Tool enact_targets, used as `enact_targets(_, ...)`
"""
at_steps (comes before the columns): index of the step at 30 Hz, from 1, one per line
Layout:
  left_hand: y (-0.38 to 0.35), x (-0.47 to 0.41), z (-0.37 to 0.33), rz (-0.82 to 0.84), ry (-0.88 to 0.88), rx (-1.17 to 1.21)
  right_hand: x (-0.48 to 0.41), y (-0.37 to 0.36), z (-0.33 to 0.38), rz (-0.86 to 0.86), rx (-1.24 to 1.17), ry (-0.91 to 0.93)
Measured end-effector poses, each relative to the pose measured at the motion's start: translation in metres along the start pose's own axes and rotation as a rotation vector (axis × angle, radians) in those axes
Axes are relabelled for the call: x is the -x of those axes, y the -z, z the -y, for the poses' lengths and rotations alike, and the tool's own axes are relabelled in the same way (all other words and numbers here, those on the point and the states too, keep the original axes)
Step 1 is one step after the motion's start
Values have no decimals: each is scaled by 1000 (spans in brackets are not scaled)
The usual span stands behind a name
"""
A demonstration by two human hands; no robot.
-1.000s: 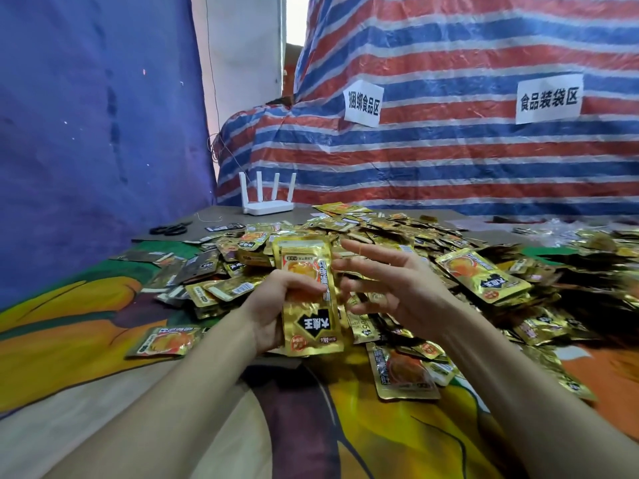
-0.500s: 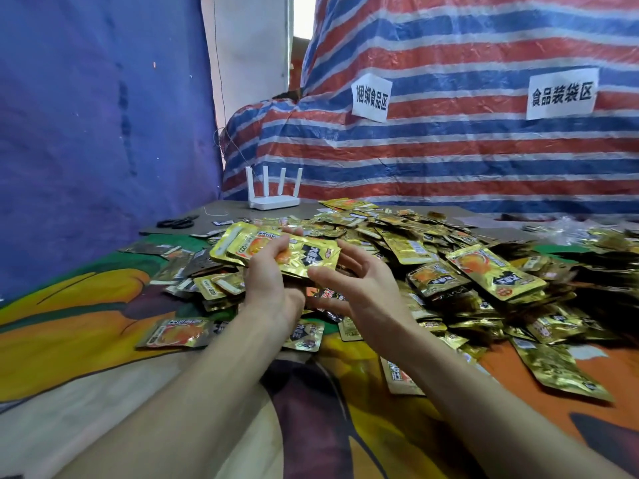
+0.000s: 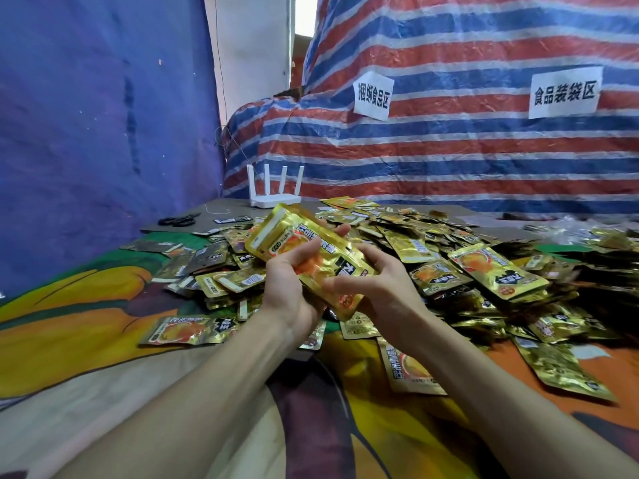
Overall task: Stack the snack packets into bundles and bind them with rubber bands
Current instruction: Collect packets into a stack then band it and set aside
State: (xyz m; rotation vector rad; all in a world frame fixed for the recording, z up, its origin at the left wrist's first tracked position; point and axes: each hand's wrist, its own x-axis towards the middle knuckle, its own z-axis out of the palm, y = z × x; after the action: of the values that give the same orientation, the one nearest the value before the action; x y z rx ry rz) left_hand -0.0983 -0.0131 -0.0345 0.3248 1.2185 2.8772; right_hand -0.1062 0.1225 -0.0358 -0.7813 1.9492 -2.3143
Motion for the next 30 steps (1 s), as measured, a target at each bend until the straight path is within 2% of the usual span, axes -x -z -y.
enact_targets(5,4,4,-9,83,129,76,-2,14,12,82,-178,-135)
enact_targets(9,-3,11,3,42,226,-48,-5,32,22,81,-345,-123)
enact_targets(11,-9,12,7,15,232,-45,-5,32,19,36,-274,-114)
enact_targets(15,-6,6,5,-32,173,16,-7,28,10,-101,23,-68)
enact_targets(17,-1,2,4,-43,140,8,-6,28,9,-65,134,-81)
enact_targets(21,7,-3,-2,-57,77,-79,3,18,4,115,298,-142)
enact_targets(26,1,2,7,-6,80,-316,6,24,14,80,292,-142)
enact_targets(30,-8,5,15,-81,65,-420,9,30,30,-17,385,-138)
